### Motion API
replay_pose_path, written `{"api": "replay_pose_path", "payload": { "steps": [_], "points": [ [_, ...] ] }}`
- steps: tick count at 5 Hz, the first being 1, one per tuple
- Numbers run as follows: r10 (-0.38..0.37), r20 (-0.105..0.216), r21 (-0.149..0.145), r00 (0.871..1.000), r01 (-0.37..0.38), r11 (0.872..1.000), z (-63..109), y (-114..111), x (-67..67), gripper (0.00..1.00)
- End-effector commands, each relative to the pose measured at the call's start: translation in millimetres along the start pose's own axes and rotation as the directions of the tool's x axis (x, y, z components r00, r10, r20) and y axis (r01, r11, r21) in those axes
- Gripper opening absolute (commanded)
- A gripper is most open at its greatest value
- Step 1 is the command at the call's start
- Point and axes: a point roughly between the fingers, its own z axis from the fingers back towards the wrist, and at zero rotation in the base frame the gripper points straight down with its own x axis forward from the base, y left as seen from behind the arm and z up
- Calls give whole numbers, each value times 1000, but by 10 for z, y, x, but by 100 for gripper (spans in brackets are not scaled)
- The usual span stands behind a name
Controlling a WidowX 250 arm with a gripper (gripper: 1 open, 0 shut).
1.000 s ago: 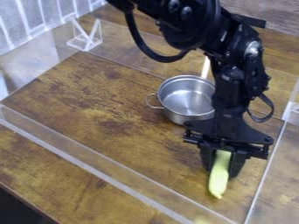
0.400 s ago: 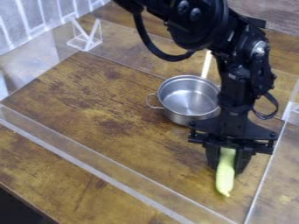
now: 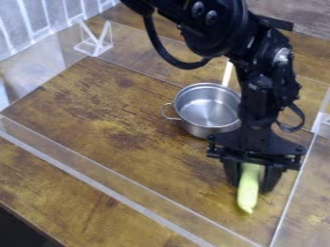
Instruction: Move the green spoon to the right
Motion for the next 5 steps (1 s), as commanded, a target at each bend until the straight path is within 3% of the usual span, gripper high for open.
{"api": "replay_pose_path", "payload": {
  "steps": [1, 2, 4, 5],
  "points": [
    [-48, 21, -19, 999, 48, 999, 200, -30, 15, 100],
    [-90, 16, -15, 996, 90, 996, 310, -33, 3, 100],
    [45, 53, 8, 998, -45, 999, 623, 91, 73, 100],
    [5, 71, 6, 997, -5, 1000, 844, 127, 140, 100]
  ]
}}
